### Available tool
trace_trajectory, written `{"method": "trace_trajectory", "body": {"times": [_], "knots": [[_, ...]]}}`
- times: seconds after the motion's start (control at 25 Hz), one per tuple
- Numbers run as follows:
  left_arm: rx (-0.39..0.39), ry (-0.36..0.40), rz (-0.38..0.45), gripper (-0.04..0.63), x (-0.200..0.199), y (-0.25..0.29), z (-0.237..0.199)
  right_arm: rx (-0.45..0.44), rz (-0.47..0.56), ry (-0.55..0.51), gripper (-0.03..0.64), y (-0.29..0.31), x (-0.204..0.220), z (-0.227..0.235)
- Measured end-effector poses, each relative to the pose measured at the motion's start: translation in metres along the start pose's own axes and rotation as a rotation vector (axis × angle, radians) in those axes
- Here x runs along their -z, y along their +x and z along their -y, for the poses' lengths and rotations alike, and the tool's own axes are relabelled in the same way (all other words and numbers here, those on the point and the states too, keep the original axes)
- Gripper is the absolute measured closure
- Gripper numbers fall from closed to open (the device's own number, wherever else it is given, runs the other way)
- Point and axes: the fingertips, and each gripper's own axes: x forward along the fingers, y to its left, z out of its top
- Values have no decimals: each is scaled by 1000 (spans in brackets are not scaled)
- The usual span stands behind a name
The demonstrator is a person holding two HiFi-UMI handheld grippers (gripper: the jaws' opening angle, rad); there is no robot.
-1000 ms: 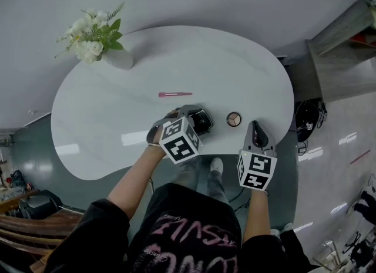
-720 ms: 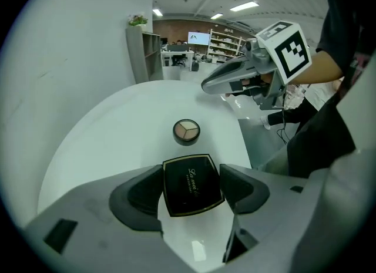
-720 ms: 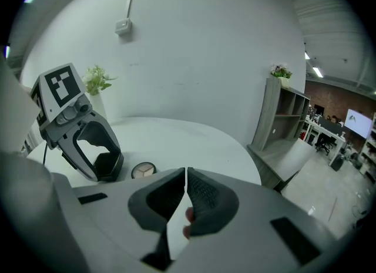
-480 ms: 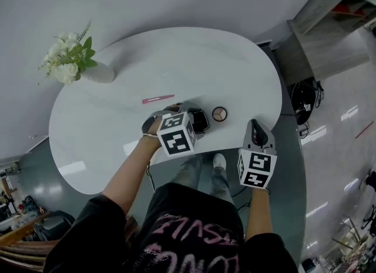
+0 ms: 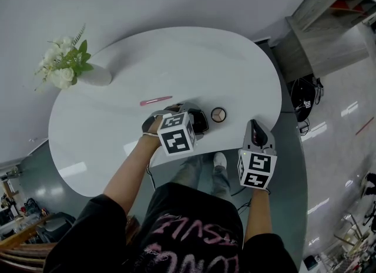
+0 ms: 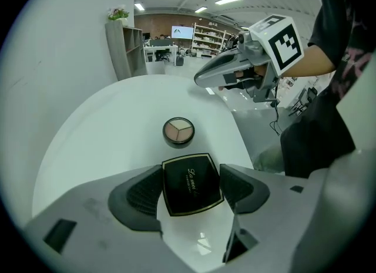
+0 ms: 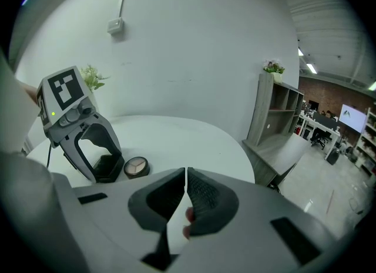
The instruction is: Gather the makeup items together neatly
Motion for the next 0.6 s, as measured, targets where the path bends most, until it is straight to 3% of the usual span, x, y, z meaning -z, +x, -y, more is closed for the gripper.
{"method": "trace_trajectory", "body": {"times": [0.6], "knots": [[-28,-55,72,295,-8,-14,-5,-18,6,-31,548,4,-10,-6]]}}
